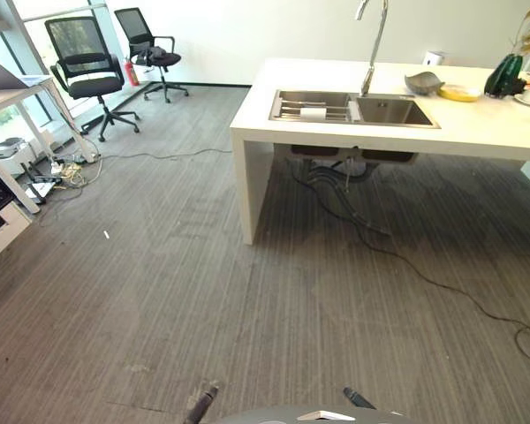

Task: Place the dishes in the dishwasher.

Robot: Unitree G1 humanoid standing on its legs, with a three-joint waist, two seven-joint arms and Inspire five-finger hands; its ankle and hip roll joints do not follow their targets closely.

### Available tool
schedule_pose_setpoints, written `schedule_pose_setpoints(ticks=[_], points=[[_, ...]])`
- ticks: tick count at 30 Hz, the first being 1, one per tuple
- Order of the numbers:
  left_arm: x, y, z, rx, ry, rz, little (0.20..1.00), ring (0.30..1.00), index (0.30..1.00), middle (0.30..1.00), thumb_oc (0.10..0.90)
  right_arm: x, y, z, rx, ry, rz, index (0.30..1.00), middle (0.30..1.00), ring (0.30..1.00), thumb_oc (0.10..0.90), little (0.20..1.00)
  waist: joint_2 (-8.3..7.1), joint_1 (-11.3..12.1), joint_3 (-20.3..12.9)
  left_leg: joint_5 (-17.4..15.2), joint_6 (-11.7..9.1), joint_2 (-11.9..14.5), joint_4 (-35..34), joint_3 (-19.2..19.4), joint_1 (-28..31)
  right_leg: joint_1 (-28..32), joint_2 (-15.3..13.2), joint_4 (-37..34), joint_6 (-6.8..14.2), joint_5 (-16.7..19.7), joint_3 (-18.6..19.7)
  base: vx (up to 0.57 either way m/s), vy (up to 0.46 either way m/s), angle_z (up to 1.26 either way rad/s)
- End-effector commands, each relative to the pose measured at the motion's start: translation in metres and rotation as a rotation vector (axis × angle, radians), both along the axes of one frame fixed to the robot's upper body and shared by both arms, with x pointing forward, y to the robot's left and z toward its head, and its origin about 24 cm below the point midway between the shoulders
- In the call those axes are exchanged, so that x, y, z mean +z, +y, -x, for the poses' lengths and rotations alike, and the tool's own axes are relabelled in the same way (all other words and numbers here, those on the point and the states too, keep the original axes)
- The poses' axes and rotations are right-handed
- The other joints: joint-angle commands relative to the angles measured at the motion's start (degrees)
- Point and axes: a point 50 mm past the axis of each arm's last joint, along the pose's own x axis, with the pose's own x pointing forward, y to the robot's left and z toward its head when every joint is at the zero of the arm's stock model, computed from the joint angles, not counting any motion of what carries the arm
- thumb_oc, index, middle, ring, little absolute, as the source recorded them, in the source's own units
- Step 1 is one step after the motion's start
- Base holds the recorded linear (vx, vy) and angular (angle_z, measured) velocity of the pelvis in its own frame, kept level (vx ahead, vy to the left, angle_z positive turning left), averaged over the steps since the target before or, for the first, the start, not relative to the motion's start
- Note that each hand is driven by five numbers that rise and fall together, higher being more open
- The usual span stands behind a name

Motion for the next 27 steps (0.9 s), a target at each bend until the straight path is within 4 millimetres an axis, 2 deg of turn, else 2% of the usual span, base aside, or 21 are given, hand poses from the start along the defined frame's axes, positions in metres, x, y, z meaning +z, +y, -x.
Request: schedule_pose_setpoints(ticks=[1,11,16,27], points=[[0.003,-0.019,-0.047,-0.012,-0.128,0.058,0.9,0.9,0.9,0.9,0.8,0.003,-0.007,-0.017,-0.019,-0.028,0.019,0.9,0.9,0.9,0.8,0.9,-1.11,-1.21,3.23,-2.06,-2.85,-0.92,-3.1,-0.58,5.1,9.35,-0.5,-16.88,6.36,7.47,-3.66,0.0,0.0,0.0],[0.004,-0.014,-0.047,-0.035,-0.135,0.009,0.9,0.9,0.9,0.9,0.8,0.005,-0.006,-0.028,0.011,-0.073,0.037,0.9,0.9,0.9,0.8,0.9,-1.15,-1.02,3.43,-1.94,-2.93,-0.78,-3.1,-0.8,5.18,9.41,-0.48,-16.93,6.3,7.52,-3.77,0.0,-0.001,0.0],[0.004,-0.013,-0.045,-0.038,-0.128,-0.008,0.9,0.9,0.9,0.9,0.8,0.002,-0.003,-0.016,-0.072,-0.041,0.009,0.9,0.9,0.9,0.8,0.9,-0.97,-1.23,3.27,-1.98,-2.97,-0.78,-3.1,-0.75,5.44,9.63,-0.36,-16.99,6.19,7.4,-3.7,0.0,0.0,0.01],[0.003,-0.017,-0.047,-0.044,-0.147,-0.011,0.9,0.9,0.9,0.9,0.8,0.003,-0.006,-0.014,-0.09,-0.043,0.01,0.9,0.9,0.9,0.8,0.9,-0.47,-1.35,3.85,-1.83,-2.93,-0.86,-3.1,-1.06,5.39,9.36,-0.25,-16.59,5.95,7.32,-3.8,0.0,0.0,0.0]])
